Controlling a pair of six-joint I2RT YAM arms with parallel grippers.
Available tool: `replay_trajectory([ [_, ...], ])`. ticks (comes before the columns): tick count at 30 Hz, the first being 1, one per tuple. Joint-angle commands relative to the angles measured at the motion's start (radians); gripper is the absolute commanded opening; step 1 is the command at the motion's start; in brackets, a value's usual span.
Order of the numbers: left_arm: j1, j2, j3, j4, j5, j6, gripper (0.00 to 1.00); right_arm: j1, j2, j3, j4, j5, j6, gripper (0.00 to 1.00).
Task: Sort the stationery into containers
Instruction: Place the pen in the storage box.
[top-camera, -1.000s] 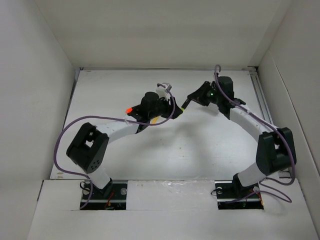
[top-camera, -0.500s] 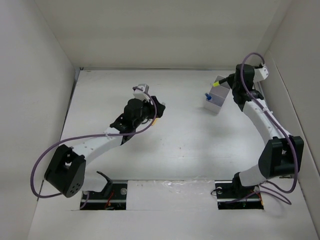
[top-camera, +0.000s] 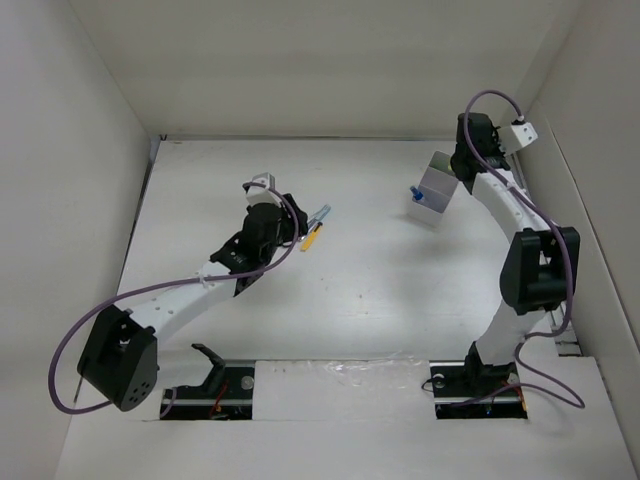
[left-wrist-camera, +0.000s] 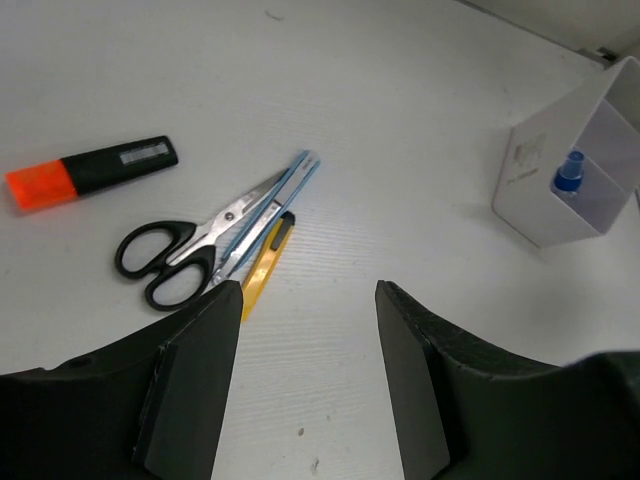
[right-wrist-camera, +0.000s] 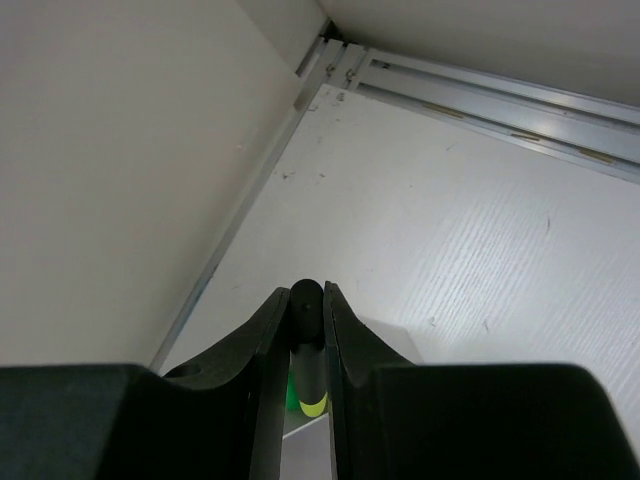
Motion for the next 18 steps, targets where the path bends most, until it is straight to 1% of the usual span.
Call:
replay_trajectory([
  [1, 0.0, -0.004, 0.057, -0.084, -0.102, -0.059, 0.53, 0.011, 0.016, 0.067, -0.006, 0.077, -0.036, 0.0],
  [5, 0.0, 0.006, 0.057, -0.103, -0.164, -0.085, 0.52, 0.032, 0.063, 0.102, -0.006, 0.121, -0.055, 0.0],
  [7, 0.0, 0.006, 0.057, -0.114, -0.173, -0.096, 0.52, 0.045, 0.076, 0.111, -0.006, 0.149, -0.055, 0.0],
  [11, 0.0, -0.004, 0.057, -0.123, -0.25, -0.13, 0.52, 0.054, 0.106, 0.122, -0.006, 0.169, -0.066, 0.01],
  [13, 0.0, -0.004, 0.057, -0.139, -0.27, -0.162, 0.52, 0.063, 0.117, 0.131, -0.006, 0.18, -0.066, 0.02],
  [16, 0.0, 0.018, 0.066, -0.162, -0.305, -0.171, 0.52, 0.072, 0.137, 0.131, -0.006, 0.189, -0.066, 0.02],
  [18, 0.009, 0.041, 0.089, -0.179, -0.326, -0.171, 0.58, 0.072, 0.137, 0.142, -0.006, 0.189, -0.066, 0.03],
])
